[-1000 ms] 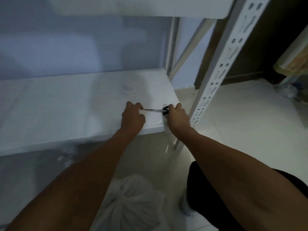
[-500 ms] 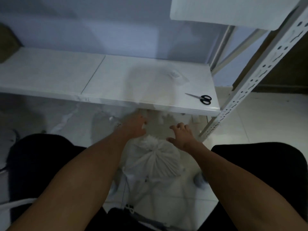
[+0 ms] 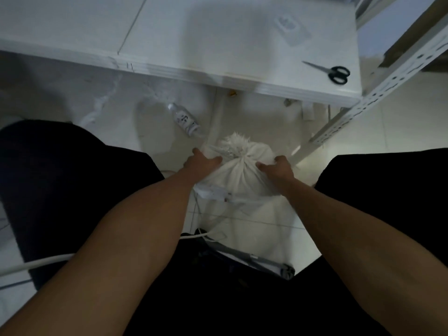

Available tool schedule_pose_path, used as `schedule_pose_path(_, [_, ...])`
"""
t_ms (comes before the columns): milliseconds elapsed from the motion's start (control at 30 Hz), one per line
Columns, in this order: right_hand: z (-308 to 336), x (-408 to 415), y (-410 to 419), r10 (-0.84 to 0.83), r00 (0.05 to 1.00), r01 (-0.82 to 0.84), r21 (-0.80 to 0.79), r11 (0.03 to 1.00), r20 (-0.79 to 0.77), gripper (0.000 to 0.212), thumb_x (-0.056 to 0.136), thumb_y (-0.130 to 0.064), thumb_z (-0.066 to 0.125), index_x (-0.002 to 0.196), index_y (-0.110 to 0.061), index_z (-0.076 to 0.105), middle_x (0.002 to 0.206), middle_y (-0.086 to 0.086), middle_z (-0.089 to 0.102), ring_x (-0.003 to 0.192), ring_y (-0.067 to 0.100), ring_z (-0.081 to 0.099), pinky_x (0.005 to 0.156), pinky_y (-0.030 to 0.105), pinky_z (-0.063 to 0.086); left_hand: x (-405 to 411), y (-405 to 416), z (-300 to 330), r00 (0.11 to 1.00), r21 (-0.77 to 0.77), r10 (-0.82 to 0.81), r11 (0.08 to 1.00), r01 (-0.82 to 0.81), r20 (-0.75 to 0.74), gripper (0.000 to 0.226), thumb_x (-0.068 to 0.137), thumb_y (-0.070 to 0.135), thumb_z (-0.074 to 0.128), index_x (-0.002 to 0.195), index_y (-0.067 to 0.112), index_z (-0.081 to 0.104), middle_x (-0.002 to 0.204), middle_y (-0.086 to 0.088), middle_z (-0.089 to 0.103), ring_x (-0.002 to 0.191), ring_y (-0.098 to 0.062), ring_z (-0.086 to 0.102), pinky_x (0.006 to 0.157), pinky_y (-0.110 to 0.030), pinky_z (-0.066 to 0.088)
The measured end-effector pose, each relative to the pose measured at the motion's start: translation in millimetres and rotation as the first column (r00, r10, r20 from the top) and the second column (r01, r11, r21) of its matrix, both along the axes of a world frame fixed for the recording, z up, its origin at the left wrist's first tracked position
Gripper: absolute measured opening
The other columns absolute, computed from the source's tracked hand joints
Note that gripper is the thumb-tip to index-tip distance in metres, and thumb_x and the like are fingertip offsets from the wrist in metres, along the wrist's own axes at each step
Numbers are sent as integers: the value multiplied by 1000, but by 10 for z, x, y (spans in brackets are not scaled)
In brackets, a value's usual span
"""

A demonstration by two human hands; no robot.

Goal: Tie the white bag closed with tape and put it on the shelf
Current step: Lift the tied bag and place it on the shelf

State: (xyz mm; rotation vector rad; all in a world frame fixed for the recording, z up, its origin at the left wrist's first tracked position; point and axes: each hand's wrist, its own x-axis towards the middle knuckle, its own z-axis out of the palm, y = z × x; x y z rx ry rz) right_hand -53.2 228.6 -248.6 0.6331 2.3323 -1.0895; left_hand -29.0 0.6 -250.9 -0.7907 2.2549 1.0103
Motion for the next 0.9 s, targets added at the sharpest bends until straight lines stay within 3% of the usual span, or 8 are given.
schedule_pose_path(133, [-115, 87, 6, -190, 982, 190, -219, 957, 21, 100, 67, -49, 80, 145, -13, 31, 144, 12, 47, 131, 35, 48, 109, 47, 41, 26, 92, -105, 982, 137, 183, 973, -187, 37, 97, 81, 64, 58, 149, 8, 17, 150, -15, 36, 133, -32, 42, 95, -31, 36])
schedule_pose_path(300, [92, -88, 131, -203, 970, 229, -217, 949, 136, 96, 70, -49, 79, 143, -2, 37, 144, 15, 46, 128, 37, 49, 100, 42, 42, -100, -27, -34, 923, 298, 378, 875, -381, 71, 100, 54, 68, 59, 134, 9, 48, 132, -12, 57, 113, -31, 58, 88, -35, 46])
schedule_pose_path(433, [556, -353, 255, -182, 983, 169, -240, 956, -33, 85, 77, -56, 69, 137, -3, 40, 138, 14, 50, 122, 34, 52, 106, 48, 43, -359, -108, 377, 882, 386, 459, 836, -389, -105, 79, 57, 62, 59, 120, 14, 61, 118, -11, 66, 103, -29, 63, 95, -42, 51])
schedule_pose_path(533, [1051, -488, 331, -248, 950, 186, -294, 938, -191, 85, 68, -72, 62, 128, -14, 49, 127, 5, 60, 114, 26, 59, 102, 48, 47, -519, -86, 962, 832, 537, 521, 765, -356, -191, 46, 80, 55, 58, 101, 15, 69, 98, -9, 70, 84, -23, 65, 71, -28, 57])
schedule_pose_path(600, [1374, -582, 388, -295, 926, 185, -396, 899, -236, 84, 62, -78, 60, 120, -17, 58, 119, 5, 68, 105, 25, 66, 98, 48, 52, -569, -104, 1362, 814, 612, 525, 736, -288, -247, 34, 89, 47, 54, 93, 16, 69, 88, -4, 69, 75, -18, 63, 59, -23, 51])
schedule_pose_path(733, [1996, -641, 425, -330, 887, 82, -595, 800, -322, 62, 71, -70, 60, 108, -22, 71, 109, 4, 75, 103, 27, 70, 98, 49, 51, -590, -57, 2102, 707, 640, 544, 750, -168, -452, 36, 86, 49, 59, 101, 19, 71, 99, -2, 71, 89, -19, 64, 77, -31, 52])
schedule_pose_path(800, [2277, -615, 402, -353, 853, 40, -624, 780, -386, 54, 73, -62, 62, 109, -22, 69, 111, 3, 73, 104, 26, 70, 99, 51, 50, -636, -5, 2369, 644, 629, 543, 768, -121, -539, 41, 84, 49, 59, 110, 19, 70, 112, -1, 70, 101, -19, 64, 91, -35, 50])
schedule_pose_path(900, [2683, -578, 379, -405, 809, 42, -646, 762, -425, 48, 72, -54, 64, 107, -22, 69, 108, 3, 74, 100, 26, 70, 98, 53, 51, -695, 106, 2750, 578, 600, 547, 791, -122, -605, 44, 87, 50, 56, 122, 24, 63, 126, 0, 60, 110, -20, 58, 100, -37, 46])
